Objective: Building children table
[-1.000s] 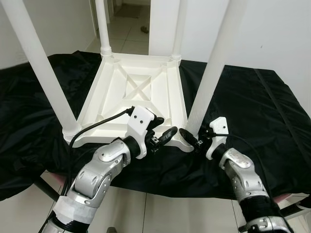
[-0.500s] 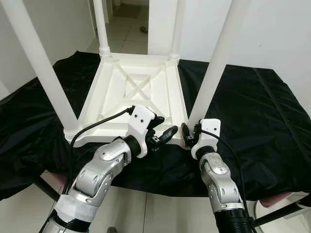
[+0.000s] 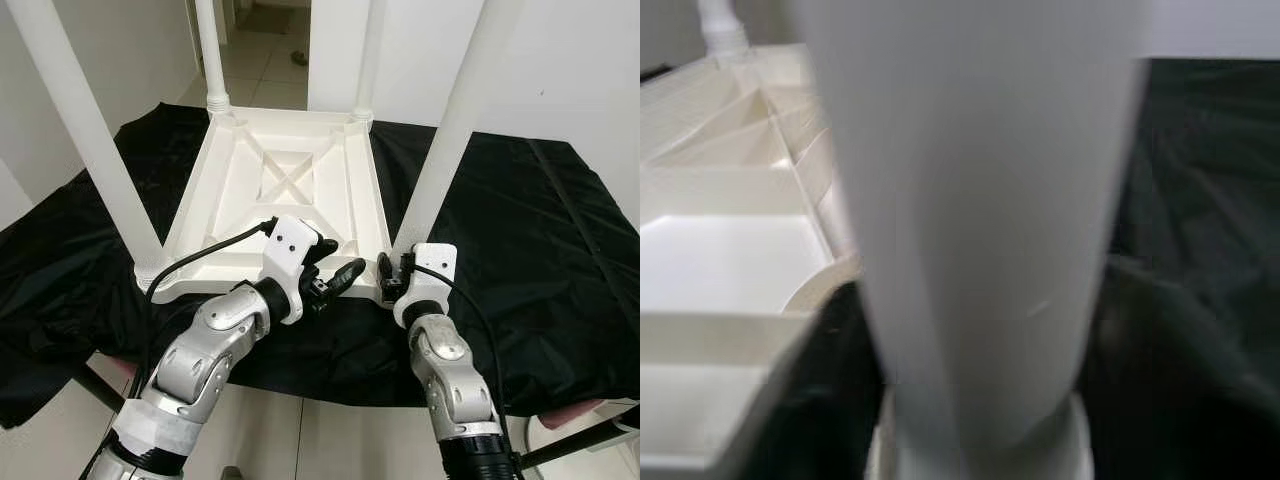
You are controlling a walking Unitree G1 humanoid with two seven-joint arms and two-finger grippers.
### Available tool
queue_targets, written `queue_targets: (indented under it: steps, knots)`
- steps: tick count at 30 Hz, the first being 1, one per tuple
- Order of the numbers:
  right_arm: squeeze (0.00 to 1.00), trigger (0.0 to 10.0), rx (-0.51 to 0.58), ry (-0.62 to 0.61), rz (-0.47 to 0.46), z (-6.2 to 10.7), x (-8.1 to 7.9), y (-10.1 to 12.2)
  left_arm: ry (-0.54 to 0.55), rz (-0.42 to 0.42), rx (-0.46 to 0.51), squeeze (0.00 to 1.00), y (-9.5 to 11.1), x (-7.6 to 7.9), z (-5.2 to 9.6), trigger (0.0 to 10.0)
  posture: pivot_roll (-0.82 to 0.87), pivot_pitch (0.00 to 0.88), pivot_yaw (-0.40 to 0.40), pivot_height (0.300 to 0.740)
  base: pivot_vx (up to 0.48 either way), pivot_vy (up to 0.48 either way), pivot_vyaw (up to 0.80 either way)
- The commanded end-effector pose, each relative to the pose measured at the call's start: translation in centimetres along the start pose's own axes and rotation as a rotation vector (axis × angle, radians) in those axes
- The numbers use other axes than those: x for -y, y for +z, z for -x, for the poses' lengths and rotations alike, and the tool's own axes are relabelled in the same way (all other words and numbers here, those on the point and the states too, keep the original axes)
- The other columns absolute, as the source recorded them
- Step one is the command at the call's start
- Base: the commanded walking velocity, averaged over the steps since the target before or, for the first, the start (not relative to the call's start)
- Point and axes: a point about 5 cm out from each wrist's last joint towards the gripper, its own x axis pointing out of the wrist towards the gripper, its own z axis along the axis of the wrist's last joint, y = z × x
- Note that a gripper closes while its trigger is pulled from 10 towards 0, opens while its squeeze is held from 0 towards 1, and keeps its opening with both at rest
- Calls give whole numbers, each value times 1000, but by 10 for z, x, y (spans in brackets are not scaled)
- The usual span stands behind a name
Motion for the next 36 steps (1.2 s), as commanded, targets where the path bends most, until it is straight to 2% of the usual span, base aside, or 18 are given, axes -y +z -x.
queue_targets:
  steps: [1, 2, 4, 7, 8, 16, 17, 27, 28, 30, 31, 36]
  knots:
    - [1000, 10000, 15, 43, -19, 2, 1, 3, -66, 0, 10, 0, 1, 5, 0, 10000, -7, 0, 5, 740, 0, 0, 0]
    - [1000, 10000, 15, 43, -19, 2, 1, 3, -66, 0, 10, 0, 1, 5, 0, 10000, -7, 0, 5, 740, 0, 0, 0]
    - [1000, 10000, 47, 130, -4, 4, 8, 7, -63, 3, 8, 0, 1, 5, 1, 10000, -6, 0, 0, 740, 0, 0, 0]
    - [1000, 10000, 52, 159, 12, 5, 10, 8, -61, 4, 7, 0, 0, 5, 1, 10000, -6, 0, 2, 740, 0, 0, 0]
    - [0, 10000, 58, 220, 40, 7, 17, 10, -61, 6, 7, 0, 0, 5, 2, 10000, -5, 0, 4, 740, 0, 0, 0]
    - [0, 10000, 43, 413, 89, 8, 37, 13, -71, 12, -1, 0, -1, 6, 4, 10000, -9, 0, 20, 740, 0, 0, 0]
    - [0, 10000, 11, 503, 111, 6, 44, 10, -82, 11, -9, 0, -1, 7, 4, 10000, -10, 0, 23, 740, 0, 0, 0]
    - [0, 10000, -45, 652, 135, -8, 41, -2, -104, 3, -21, 0, -1, 6, 5, 10000, 0, 0, 42, 740, 0, 0, 0]
    - [0, 5176, -46, 664, 136, -11, 39, -4, -107, 1, -23, 0, 0, 6, 5, 10000, 5, 0, 42, 740, 0, 0, 0]
    - [0, 5176, -46, 664, 136, -11, 39, -4, -107, 1, -23, 0, 0, 6, 5, 10000, 5, 0, 42, 740, 0, 0, 0]
    - [0, 0, -38, 667, 118, -17, 37, -7, -113, -1, -29, 0, 0, 6, 6, 10000, 11, 0, 41, 740, 0, 0, 0]
    - [0, 0, -35, 663, 105, -19, 35, -8, -114, -1, -34, 0, -1, 6, 6, 10000, 15, 0, 35, 740, 0, 0, 0]
